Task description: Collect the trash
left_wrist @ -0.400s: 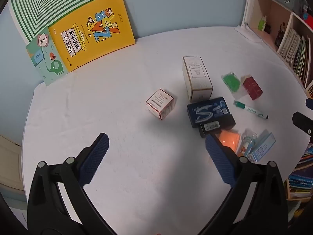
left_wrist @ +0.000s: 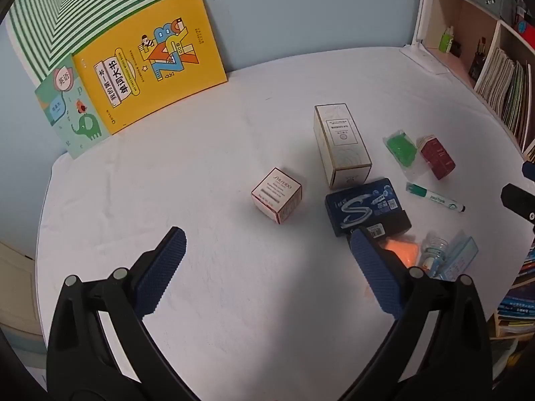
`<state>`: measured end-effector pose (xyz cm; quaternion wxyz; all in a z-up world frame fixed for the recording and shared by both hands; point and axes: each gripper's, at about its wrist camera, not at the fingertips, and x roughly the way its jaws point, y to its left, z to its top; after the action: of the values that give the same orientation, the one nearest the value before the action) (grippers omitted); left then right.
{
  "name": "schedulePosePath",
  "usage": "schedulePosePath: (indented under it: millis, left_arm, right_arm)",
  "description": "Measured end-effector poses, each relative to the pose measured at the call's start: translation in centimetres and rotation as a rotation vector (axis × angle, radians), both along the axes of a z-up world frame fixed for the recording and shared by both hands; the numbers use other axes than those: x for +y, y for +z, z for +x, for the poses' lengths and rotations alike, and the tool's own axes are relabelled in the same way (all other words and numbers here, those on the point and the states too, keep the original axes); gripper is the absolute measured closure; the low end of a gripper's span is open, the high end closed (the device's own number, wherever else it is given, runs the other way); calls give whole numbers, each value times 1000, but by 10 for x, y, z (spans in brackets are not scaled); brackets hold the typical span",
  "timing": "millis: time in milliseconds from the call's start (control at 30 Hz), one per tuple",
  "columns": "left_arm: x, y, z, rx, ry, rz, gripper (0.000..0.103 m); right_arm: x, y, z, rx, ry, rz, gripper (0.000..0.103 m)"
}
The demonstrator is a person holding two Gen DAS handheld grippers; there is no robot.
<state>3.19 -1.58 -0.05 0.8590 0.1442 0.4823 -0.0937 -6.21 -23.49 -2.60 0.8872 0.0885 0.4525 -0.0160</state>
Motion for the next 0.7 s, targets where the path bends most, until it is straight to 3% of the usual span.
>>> schedulePosePath:
  millis: [700]
  left_arm:
    - [6, -14, 11, 38, -12, -9, 6]
  right_arm:
    - [-8, -10, 5, 17, -30, 39, 6]
